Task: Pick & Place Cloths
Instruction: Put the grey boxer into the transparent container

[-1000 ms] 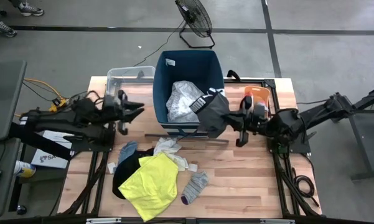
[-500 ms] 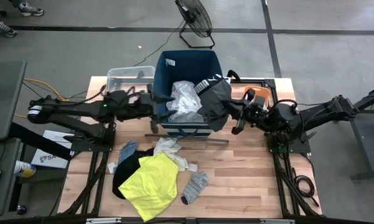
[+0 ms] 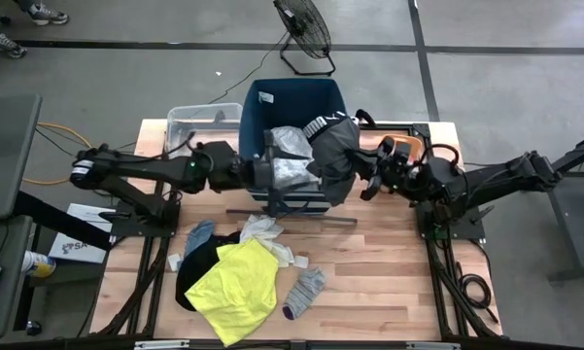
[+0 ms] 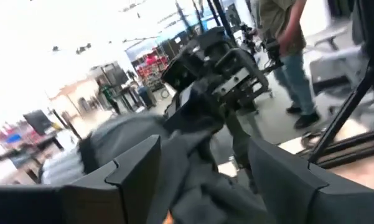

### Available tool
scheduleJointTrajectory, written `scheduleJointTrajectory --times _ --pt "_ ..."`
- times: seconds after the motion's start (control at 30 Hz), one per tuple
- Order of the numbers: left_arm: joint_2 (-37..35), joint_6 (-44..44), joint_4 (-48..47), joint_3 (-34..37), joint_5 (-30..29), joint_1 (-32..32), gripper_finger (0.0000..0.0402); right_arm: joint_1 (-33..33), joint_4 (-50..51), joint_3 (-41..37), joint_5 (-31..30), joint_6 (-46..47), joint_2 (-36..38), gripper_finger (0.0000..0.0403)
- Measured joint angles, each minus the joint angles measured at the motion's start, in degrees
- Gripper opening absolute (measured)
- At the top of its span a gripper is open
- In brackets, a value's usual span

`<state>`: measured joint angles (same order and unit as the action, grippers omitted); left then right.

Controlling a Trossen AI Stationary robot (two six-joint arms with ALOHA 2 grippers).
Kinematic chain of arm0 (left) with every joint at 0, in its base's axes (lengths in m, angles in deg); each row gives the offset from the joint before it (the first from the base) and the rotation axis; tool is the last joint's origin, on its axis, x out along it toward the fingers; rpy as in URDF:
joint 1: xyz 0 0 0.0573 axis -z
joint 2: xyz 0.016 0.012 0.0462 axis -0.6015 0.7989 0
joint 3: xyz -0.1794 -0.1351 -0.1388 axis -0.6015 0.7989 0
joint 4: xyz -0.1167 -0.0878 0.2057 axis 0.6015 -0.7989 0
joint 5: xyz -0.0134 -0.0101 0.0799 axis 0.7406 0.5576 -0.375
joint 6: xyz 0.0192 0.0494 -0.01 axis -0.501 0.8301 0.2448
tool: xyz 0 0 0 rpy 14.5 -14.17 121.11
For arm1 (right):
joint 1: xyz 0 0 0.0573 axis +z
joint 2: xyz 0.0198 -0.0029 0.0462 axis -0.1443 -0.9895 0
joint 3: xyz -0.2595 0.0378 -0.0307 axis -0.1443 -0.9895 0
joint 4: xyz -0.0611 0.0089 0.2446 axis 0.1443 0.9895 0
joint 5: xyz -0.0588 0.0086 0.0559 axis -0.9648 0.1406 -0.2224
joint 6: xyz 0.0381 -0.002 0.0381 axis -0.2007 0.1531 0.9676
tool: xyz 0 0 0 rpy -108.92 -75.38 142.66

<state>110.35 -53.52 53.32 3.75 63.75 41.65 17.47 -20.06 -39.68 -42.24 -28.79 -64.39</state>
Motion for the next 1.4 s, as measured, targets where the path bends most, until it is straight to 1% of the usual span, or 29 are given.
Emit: scheduleJointTrajectory --times 0.17,0.3,0.4,0.57,0.7,0.93,1.03,1.13,1.27,1.4 --pt "3.8 4.6 -3.5 -4.8 -9.3 1.6 0.0279 -0.7 -0.4 0.0 1.2 2.5 -0.7 0.0005" --pt "6.7 8.2 -3.4 -7.0 -13.8 2.6 0.0320 -1.0 -3.0 0.0 1.8 3.9 -2.3 0.0005" --pt "8.2 10.2 -3.8 -7.6 -16.4 3.3 0.0339 -1.0 -5.2 0.0 2.3 4.2 -3.7 0.0005" --pt "9.7 15.1 -3.3 -7.8 -20.2 3.9 0.0345 -1.0 -10.3 0.0 2.5 5.0 -6.1 0.0005" --pt "10.5 15.5 -3.4 -7.8 -24.8 4.0 0.0345 -1.0 -12.8 0.0 4.9 7.6 -7.9 0.0005" --pt "10.6 15.2 -3.4 -7.8 -25.0 4.0 0.0343 -0.9 -16.5 0.1 9.3 11.3 -11.0 0.0005" --pt "10.6 15.1 -3.1 -7.8 -25.0 4.0 0.0327 -0.9 -16.2 1.0 10.4 11.3 -11.8 0.0005" --pt "10.6 15.1 -3.2 -7.8 -25.0 4.0 0.0293 -0.9 -16.2 1.9 11.8 11.3 -12.2 0.0005" --pt "10.5 15.0 -3.3 -7.8 -25.0 4.0 0.0230 -0.9 -16.2 2.5 13.4 10.1 -12.2 0.0005" --pt "10.5 15.0 -3.2 -7.8 -25.3 4.0 0.0158 -0.9 -16.2 2.5 14.2 10.0 -11.9 0.0005"
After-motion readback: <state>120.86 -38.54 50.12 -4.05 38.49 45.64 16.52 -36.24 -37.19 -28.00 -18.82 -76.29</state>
